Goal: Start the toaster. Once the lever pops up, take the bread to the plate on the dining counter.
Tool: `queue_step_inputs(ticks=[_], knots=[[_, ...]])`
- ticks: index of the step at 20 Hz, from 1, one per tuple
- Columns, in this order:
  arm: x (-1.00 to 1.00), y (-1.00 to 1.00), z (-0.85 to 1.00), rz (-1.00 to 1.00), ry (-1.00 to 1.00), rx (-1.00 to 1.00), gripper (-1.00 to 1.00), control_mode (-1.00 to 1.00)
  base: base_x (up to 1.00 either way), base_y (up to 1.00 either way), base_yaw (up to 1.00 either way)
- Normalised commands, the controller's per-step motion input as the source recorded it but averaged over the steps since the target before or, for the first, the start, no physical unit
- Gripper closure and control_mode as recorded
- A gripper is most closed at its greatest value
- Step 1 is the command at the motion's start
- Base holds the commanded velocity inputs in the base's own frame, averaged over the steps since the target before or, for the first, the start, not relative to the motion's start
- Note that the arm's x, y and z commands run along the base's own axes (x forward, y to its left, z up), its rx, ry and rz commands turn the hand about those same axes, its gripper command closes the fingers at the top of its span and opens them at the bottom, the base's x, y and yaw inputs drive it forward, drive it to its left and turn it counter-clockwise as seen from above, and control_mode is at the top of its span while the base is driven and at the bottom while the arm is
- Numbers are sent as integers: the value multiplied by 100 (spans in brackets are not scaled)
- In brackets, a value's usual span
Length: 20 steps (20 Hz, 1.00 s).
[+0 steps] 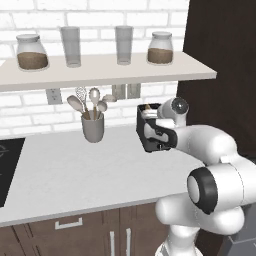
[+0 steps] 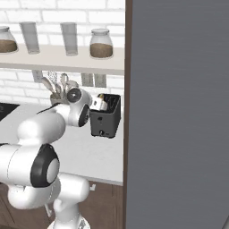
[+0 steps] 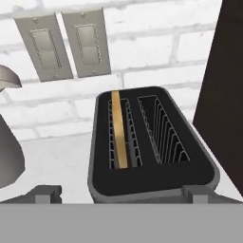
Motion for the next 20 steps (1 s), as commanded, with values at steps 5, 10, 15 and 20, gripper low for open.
queue_step_inputs(ticks=[5, 10, 15, 20], knots=[[46, 0, -13, 0, 4, 0, -100, -100, 0, 0, 0], [23, 0, -26, 0, 4, 0, -100, -100, 0, 0, 0], [23, 0, -28, 0, 1, 0, -100, -100, 0, 0, 0], [29, 0, -19, 0, 0, 0, -100, -100, 0, 0, 0]])
